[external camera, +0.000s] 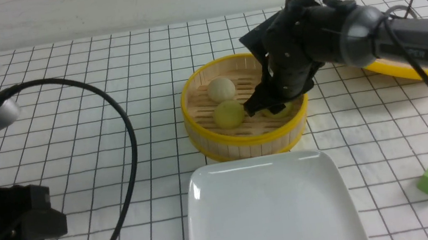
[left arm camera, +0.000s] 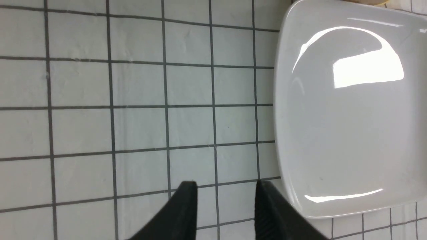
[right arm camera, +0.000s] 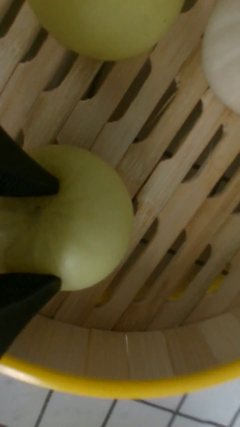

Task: Put the steamed buns into the plate on the white-black tablecloth.
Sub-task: 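Reach toward a bun in the bamboo steamer with the right gripper, then move the steamed bun from the bamboo steamer onto the white plate with the right gripper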

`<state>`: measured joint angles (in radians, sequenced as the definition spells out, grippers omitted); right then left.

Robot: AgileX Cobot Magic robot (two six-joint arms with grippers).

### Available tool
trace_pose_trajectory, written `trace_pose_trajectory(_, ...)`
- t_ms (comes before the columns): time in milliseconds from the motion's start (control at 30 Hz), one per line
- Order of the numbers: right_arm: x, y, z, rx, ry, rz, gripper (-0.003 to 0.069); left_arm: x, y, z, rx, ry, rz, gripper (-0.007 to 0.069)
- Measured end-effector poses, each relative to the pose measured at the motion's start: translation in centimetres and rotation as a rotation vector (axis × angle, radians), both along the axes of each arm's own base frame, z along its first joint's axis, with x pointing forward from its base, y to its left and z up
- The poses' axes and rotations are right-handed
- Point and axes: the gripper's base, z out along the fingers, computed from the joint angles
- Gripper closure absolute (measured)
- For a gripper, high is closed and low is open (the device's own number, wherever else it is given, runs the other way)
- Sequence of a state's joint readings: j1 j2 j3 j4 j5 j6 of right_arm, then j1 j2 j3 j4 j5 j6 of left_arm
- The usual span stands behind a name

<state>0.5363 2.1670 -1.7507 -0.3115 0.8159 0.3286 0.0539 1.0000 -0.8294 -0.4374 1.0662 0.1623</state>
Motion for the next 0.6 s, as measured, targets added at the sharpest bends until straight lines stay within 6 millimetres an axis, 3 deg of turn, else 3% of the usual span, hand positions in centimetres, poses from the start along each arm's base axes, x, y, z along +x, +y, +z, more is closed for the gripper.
trace_pose_trajectory(67,-0.2,0.1,0.5,0.021,0.002,0.003,0.0541,0.0,0.0,0.0,0.0,0.0,0.0,0.0346)
trace_pose_trajectory(133,-0.4,0.2,1.2,0.043,0.006,0.007,0.061,0.0,0.0,0.0,0.0,0.002,-0.001,0.0346)
trace_pose_trajectory(167,-1.1,0.2,2.8,0.078,0.021,0.019,0.0644,0.0,0.0,0.0,0.0,0.003,-0.001,0.0346)
trace_pose_trajectory(233,-1.9,0.0,4.3,0.09,0.033,0.036,0.0644,0.0,0.0,0.0,0.0,0.003,-0.001,0.0346)
trace_pose_trajectory(267,-3.4,-0.3,7.0,0.12,0.056,0.063,0.0644,0.0,0.0,0.0,0.0,0.005,-0.002,0.0346)
trace_pose_trajectory(400,-8.5,-2.2,13.7,0.193,0.107,0.099,0.0644,-0.2,0.0,-0.1,-0.002,0.02,-0.009,0.0346)
trace_pose_trajectory(433,-8.9,-2.3,13.9,0.201,0.116,0.1,0.0644,-0.2,-0.1,-0.1,-0.002,0.021,-0.01,0.0346)
trace_pose_trajectory(500,-11.6,-2.9,14.1,0.245,0.152,0.118,0.0644,-0.2,0.0,-0.1,-0.001,0.023,-0.011,0.0352)
trace_pose_trajectory(600,-13.3,-2.9,11.4,0.263,0.194,0.123,0.0644,-0.2,0.0,-0.1,0.003,0.025,-0.012,0.0358)
